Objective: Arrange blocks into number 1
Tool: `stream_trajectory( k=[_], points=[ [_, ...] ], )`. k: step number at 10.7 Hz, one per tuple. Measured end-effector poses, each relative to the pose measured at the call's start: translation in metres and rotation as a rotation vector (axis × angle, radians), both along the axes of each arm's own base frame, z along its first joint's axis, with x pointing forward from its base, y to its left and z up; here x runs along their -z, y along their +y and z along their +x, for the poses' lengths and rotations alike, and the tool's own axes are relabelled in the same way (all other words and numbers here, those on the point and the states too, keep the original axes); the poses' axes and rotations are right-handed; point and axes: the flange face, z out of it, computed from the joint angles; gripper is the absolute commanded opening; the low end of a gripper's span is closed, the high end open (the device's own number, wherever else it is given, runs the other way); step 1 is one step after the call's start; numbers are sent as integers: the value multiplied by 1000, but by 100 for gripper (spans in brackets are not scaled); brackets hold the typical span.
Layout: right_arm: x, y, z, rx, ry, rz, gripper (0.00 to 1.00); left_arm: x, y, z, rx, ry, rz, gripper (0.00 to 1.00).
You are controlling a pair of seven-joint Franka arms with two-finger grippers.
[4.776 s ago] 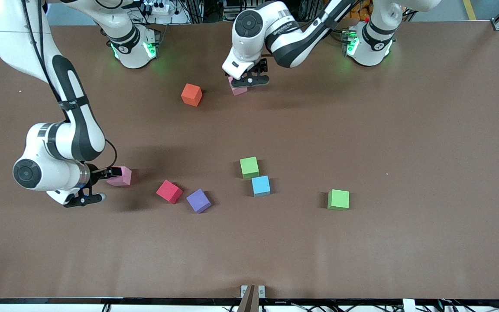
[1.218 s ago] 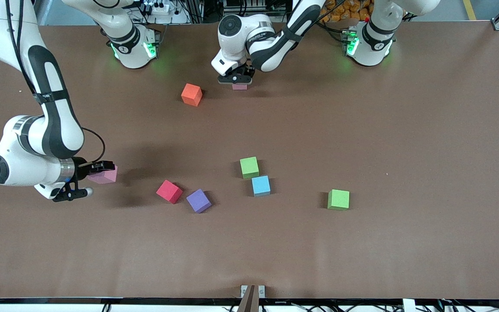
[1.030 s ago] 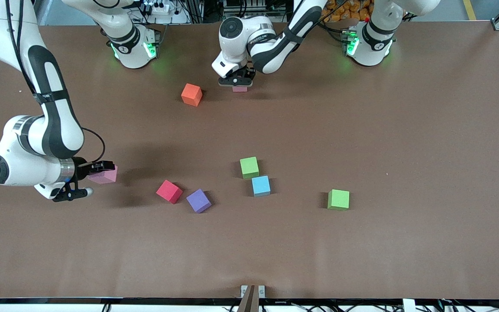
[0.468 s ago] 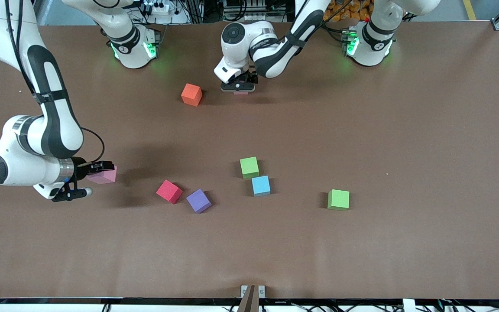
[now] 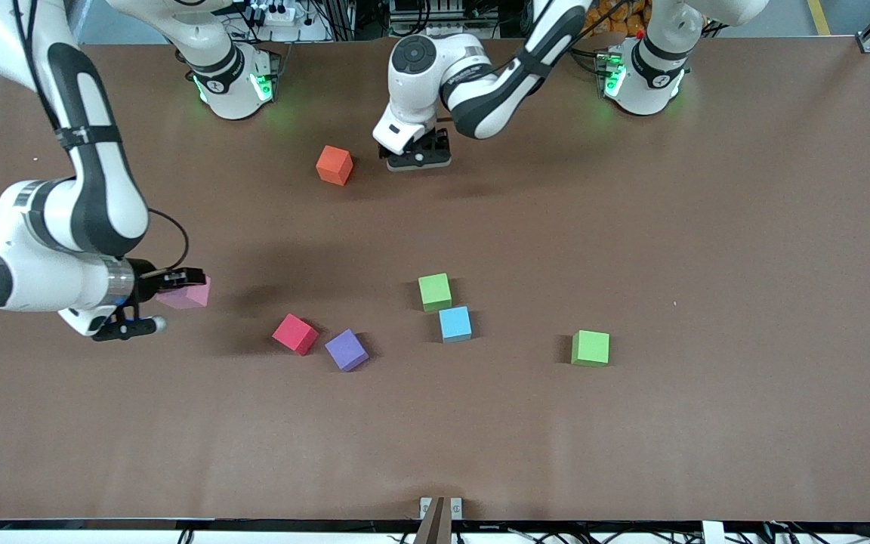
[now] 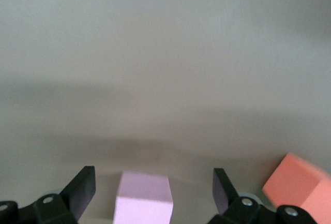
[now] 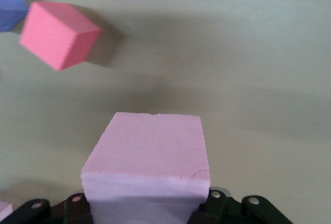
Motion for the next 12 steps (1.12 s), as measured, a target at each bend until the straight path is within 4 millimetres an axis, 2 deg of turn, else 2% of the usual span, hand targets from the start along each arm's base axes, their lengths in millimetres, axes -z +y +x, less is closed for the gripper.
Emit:
stream_trajectory(
  k=[1,2,3,5,6,7,9,10,12],
  points=[
    [1,35,-5,-19,9,-11,0,-21,23,37,-67,-21,-5,100],
    [3,79,-13,-31,21,-31,0,-38,51,77,-132,-40,-8,100],
    [3,133,-27,-34,26,-60,0,-51,83,113,-162,-59,-9,100],
    [7,242,-69,-49,10,-115,0,-58,147,174,-83,-85,5,100],
    [12,281,-92,-66,9,-134,0,-55,179,200,-7,-99,19,100],
    [19,307,-110,-80,12,-150,0,-51,214,224,73,-113,41,100],
    [41,342,-135,-78,15,-184,0,-42,270,258,198,-126,79,100],
    [57,361,-152,-64,9,-196,0,-35,288,268,252,-122,92,100],
    [97,399,-201,-27,-12,-180,0,-12,324,289,369,-101,113,100]
  ],
)
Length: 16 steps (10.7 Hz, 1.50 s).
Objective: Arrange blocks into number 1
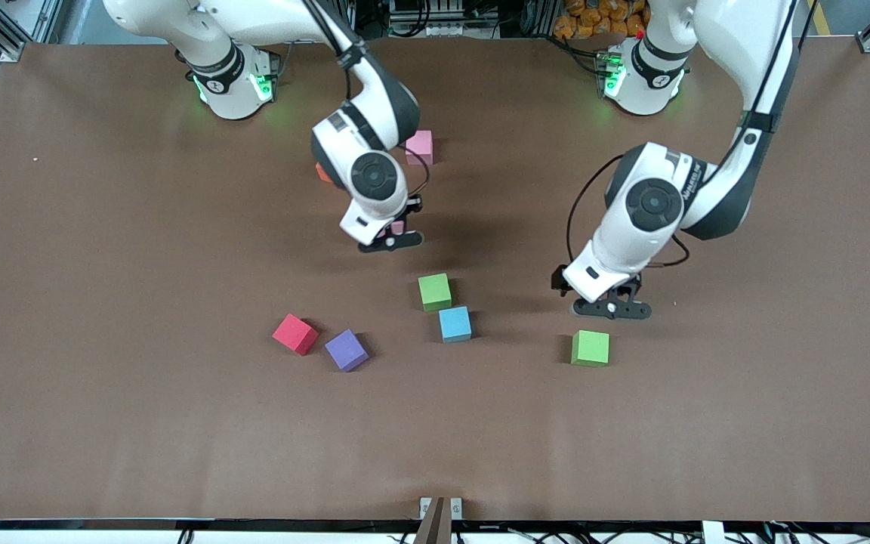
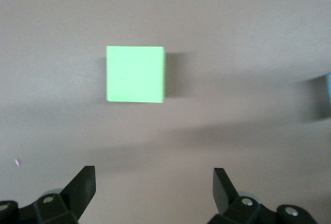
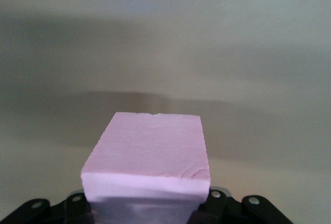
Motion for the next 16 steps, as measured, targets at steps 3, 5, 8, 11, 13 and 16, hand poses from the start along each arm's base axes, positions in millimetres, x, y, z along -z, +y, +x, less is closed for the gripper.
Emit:
stream_trajectory(
  k=[3,5,8,11,13,16],
  points=[
    [33,15,-50,79,71,43,0,22,28,28,34,10,10,100],
    [39,21,-67,99,96,57,0,34,28,34,17,23,1,100],
    [51,16,-85,90,108,35,0,53,25,41,-18,48,-29,100],
    [49,14,-89,96,108,33,0,64,23,48,-31,54,-37,100],
    [44,16,-93,101,106,33,0,64,22,50,-31,52,-37,100],
    [44,20,-100,101,105,31,0,68,20,53,-28,50,-37,100]
  ],
)
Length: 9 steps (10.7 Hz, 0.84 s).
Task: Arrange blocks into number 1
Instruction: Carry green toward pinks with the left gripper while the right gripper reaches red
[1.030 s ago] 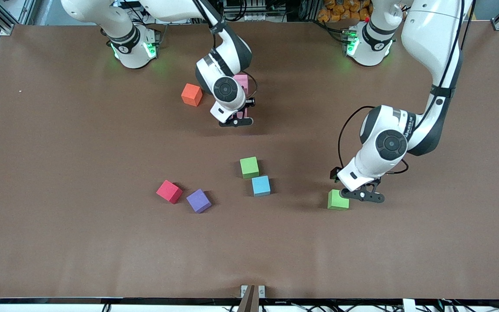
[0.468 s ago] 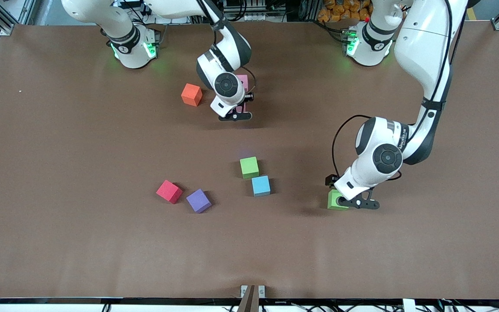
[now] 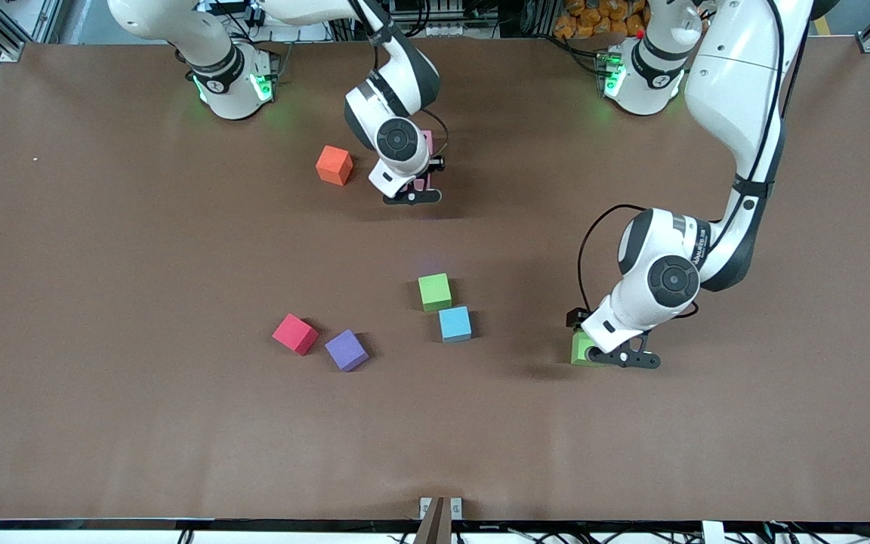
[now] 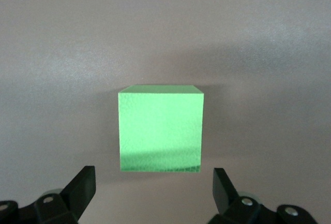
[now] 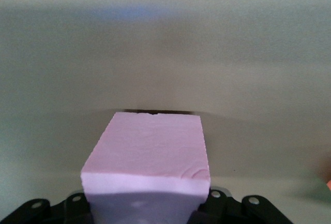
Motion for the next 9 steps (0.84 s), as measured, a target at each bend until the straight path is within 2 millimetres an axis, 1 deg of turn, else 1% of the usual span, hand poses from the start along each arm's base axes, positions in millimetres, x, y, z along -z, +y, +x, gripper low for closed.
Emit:
stream_trajectory(
  k=[1,2,3,4,6,7,8,9],
  points=[
    [0,0,-1,0,-1,1,0,2,-2,2,2,-2,-1,100],
    [1,1,-2,-1,-1,1,19,4,-4,5,3,-4,-1,100],
    [1,1,-3,0,1,0,85,5,-5,8,3,-7,-2,100],
    [2,0,-4,11,3,-6,100,5,-4,11,1,-11,-2,100],
    [3,3,-9,49,6,-29,100,7,0,14,10,-15,3,100],
    [3,5,-13,53,6,-33,100,8,3,15,26,-14,6,95],
    [1,7,-14,55,4,-32,100,9,5,16,34,-14,7,87],
    [-5,8,-12,60,-4,-22,100,9,5,17,38,-16,7,78]
  ],
)
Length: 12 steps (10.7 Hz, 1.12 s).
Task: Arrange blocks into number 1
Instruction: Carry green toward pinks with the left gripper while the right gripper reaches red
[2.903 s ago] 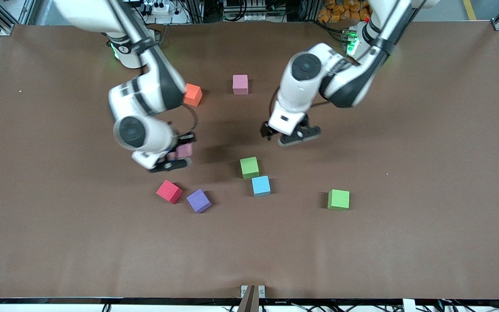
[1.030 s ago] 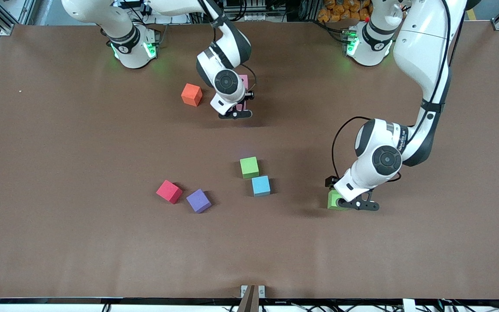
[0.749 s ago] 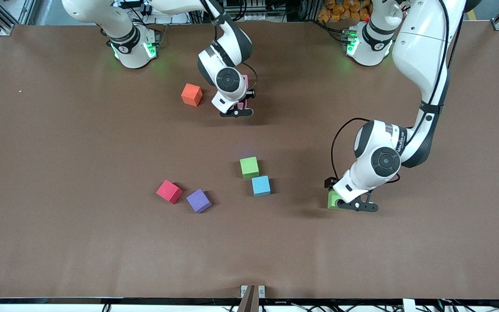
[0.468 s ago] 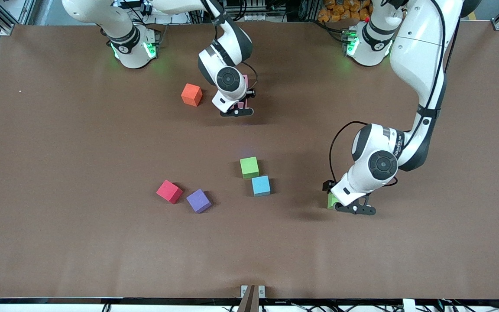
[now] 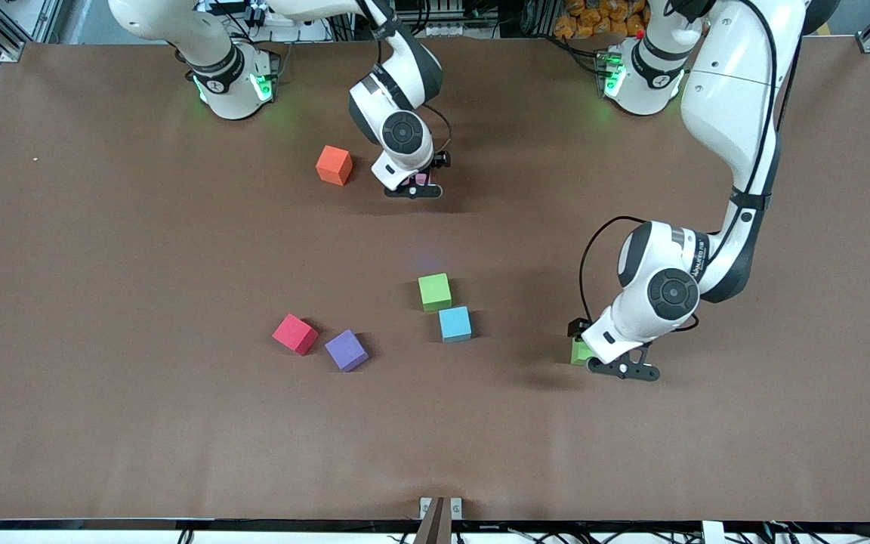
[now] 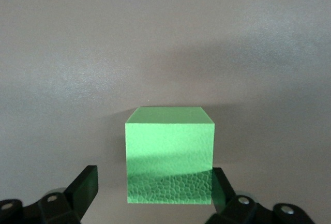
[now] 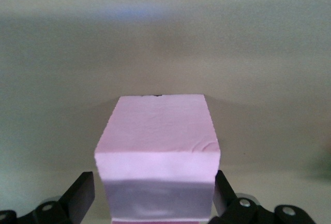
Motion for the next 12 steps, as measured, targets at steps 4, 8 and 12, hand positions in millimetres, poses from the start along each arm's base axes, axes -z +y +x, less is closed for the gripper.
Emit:
stream_trajectory(
  k=[4,8,12],
  points=[
    [-57,-34,75,79,-92,60,100,4,-2,5,-1,-3,-3,39],
    [-111,-129,197,-61,-165,116,100,1,-8,5,-19,-1,-32,0],
    [-112,-206,274,-285,-253,147,100,-18,-53,-17,-38,37,-45,0]
  ],
)
